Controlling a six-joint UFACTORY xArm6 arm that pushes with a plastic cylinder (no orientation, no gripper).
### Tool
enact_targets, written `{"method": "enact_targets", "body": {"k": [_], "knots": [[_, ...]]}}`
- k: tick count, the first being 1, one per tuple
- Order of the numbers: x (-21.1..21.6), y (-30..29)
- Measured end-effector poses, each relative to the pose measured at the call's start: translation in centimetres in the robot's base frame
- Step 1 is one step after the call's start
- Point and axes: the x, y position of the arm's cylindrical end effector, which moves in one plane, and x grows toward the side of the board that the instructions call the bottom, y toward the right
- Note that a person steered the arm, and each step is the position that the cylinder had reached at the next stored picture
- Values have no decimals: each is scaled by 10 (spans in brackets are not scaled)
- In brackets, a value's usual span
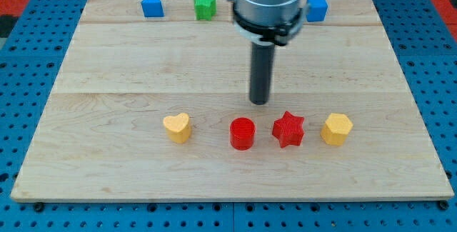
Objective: Push the red star into the red circle to the left side
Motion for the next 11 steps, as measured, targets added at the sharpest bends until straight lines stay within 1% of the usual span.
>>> {"method": "enact_targets", "body": {"k": [2, 3, 4, 5, 6, 7, 9, 11], "knots": [[30, 31], [32, 69], [57, 82], [81, 80], [75, 55], [71, 9], [83, -60], [68, -106]]}}
